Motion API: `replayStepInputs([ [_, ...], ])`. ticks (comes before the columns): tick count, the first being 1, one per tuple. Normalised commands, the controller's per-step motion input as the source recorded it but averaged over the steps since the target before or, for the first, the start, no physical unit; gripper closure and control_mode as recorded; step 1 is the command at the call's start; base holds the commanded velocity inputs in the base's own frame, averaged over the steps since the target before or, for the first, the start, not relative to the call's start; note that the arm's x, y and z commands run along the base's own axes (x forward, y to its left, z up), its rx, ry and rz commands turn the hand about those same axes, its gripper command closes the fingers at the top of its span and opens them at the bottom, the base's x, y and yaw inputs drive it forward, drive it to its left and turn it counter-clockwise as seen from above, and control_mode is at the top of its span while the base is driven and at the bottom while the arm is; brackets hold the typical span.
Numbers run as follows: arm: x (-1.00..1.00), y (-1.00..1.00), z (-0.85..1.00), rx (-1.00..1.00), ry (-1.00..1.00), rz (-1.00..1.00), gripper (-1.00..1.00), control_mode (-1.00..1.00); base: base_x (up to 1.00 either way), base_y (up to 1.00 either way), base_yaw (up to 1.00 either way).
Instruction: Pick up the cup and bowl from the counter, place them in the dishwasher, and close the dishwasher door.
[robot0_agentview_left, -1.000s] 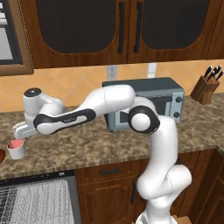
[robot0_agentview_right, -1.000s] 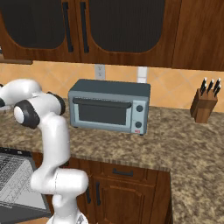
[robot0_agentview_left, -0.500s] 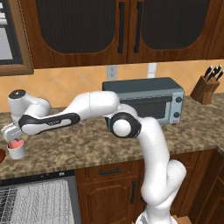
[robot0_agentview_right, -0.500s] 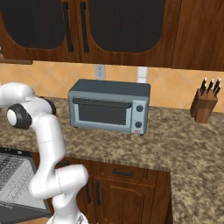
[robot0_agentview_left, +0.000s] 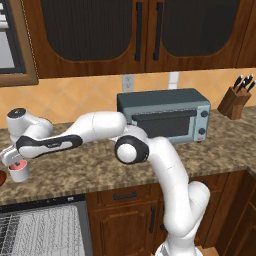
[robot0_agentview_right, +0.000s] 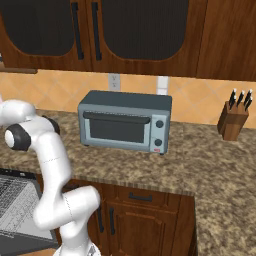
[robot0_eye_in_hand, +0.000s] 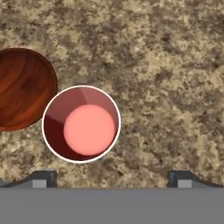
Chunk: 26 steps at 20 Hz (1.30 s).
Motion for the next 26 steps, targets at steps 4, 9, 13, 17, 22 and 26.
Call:
replayStepInputs([
  [4,0.42,0.19,-0.28,0.03,0.02,0.14,-1.0,-1.0,0.0,0.0,0.0],
  [9,0.37,0.2,-0.32,0.03,0.01,0.13,-1.0,-1.0,0.0,0.0,0.0],
  [13,0.31,0.28,-0.31,0.05,0.03,0.11,-1.0,-1.0,0.0,0.0,0.0],
  [17,0.03,0.25,-0.34,0.09,0.03,0.07,-1.0,-1.0,0.0,0.0,0.0],
  [22,0.0,0.2,-0.32,0.07,0.0,0.03,1.0,-1.0,0.0,0.0,0.0],
  [26,-0.05,-0.01,-0.03,0.0,0.0,-0.01,1.0,-1.0,0.0,0.0,0.0],
])
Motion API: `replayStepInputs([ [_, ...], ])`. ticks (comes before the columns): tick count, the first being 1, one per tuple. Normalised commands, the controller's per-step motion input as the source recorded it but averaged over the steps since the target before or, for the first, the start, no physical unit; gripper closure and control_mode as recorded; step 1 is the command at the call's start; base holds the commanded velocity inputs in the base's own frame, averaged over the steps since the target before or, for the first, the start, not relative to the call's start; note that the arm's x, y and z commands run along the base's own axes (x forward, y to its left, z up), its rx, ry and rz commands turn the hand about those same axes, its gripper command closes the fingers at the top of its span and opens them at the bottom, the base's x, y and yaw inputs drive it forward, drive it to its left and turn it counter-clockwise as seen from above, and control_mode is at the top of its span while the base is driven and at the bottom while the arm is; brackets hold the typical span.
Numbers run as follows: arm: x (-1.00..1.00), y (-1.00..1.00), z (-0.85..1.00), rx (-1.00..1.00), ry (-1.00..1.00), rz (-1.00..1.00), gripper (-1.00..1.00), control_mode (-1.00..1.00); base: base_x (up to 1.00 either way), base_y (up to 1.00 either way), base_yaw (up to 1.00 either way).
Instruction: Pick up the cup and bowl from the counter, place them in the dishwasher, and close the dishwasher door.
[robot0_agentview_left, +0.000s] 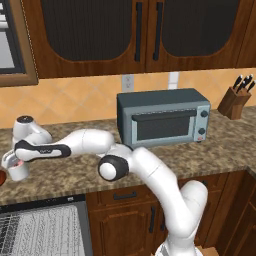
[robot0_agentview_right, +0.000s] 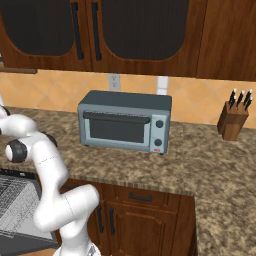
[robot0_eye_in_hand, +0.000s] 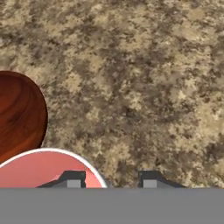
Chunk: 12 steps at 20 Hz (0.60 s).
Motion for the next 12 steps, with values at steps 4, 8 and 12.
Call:
replayStepInputs([
  [4,-0.47,-0.31,0.0,-0.04,0.0,-0.08,1.0,-1.0,0.0,0.0,0.0],
  [8,-0.8,-0.34,0.0,-0.14,0.01,-0.19,1.0,-1.0,0.0,0.0,0.0],
  [12,-1.0,-0.31,0.0,-0.18,0.0,-0.26,1.0,-1.0,0.0,0.0,0.0],
])
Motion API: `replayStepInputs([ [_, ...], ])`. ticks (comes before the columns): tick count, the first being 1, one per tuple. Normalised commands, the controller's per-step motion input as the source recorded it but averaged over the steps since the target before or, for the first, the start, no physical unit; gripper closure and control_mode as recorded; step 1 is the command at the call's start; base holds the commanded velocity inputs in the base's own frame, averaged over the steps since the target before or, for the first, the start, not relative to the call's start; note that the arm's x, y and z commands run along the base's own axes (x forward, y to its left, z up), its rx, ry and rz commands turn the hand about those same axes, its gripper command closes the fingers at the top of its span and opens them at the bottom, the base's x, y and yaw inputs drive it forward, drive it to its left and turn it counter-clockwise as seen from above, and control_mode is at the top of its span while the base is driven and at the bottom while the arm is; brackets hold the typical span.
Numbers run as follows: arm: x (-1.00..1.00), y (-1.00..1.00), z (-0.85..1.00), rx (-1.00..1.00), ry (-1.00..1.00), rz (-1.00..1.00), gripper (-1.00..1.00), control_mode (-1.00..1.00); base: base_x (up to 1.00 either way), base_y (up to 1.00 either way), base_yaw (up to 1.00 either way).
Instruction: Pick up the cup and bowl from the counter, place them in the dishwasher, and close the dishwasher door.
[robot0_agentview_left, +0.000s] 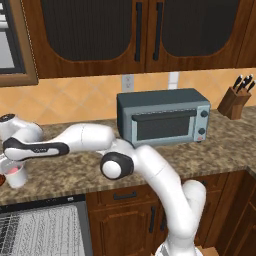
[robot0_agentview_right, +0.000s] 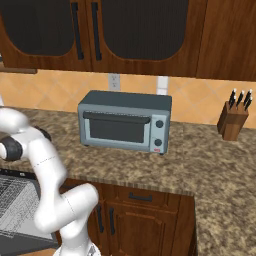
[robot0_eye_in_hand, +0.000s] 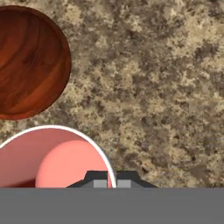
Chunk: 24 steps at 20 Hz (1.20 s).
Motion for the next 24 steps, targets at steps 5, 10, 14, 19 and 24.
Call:
replayStepInputs([
  [5,-1.0,-0.51,-0.02,-0.18,0.0,-0.3,1.0,-1.0,0.0,0.0,0.0],
  [10,-1.0,-0.44,-0.09,-0.33,-0.11,-0.38,1.0,-1.0,0.0,0.0,0.0],
  [14,-0.93,-0.58,-0.03,-0.42,-0.36,-0.39,1.0,-1.0,0.0,0.0,0.0],
  [19,-0.47,-0.88,-0.23,-0.39,-0.25,-0.37,1.0,-1.0,0.0,0.0,0.0],
  [24,-0.58,-0.11,-0.21,-0.05,-0.06,-0.2,1.0,-1.0,0.0,0.0,0.0],
])
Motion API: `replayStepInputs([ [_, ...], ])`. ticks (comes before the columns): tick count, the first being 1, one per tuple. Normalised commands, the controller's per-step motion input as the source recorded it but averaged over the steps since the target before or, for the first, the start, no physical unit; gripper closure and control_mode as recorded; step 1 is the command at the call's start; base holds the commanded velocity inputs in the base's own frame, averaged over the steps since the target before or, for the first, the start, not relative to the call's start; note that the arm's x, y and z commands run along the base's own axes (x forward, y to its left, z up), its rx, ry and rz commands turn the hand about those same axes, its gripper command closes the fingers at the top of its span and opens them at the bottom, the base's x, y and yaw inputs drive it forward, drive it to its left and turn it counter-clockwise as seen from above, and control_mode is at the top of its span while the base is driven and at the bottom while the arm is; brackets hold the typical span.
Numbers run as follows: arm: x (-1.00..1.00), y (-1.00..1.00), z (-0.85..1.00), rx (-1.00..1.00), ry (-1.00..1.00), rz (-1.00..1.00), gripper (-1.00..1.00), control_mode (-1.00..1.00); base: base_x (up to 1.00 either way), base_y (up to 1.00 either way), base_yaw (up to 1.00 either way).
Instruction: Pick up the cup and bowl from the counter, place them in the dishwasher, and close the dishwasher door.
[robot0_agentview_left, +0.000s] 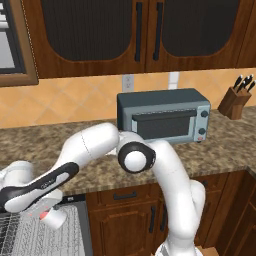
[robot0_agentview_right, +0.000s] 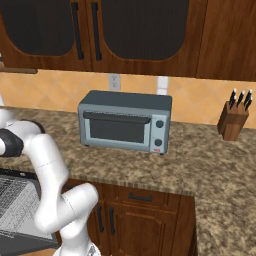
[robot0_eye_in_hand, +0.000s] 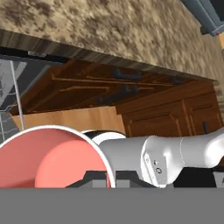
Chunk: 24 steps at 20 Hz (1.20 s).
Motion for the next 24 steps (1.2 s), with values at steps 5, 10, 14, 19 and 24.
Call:
replayStepInputs([
  [5,-0.34,0.15,-0.46,0.05,-0.12,0.01,1.0,-1.0,0.0,0.0,0.0],
  [10,-0.02,0.0,-0.89,0.04,-0.15,0.17,1.0,-1.0,0.0,0.0,0.0],
  [14,0.0,0.0,-0.67,0.17,-0.13,0.2,1.0,-1.0,0.0,0.0,0.0],
  [19,0.28,0.0,-0.78,0.26,0.0,0.12,1.0,-1.0,0.0,0.0,0.0],
  [24,0.31,0.0,-0.62,0.12,0.01,0.03,1.0,-1.0,0.0,0.0,0.0],
])
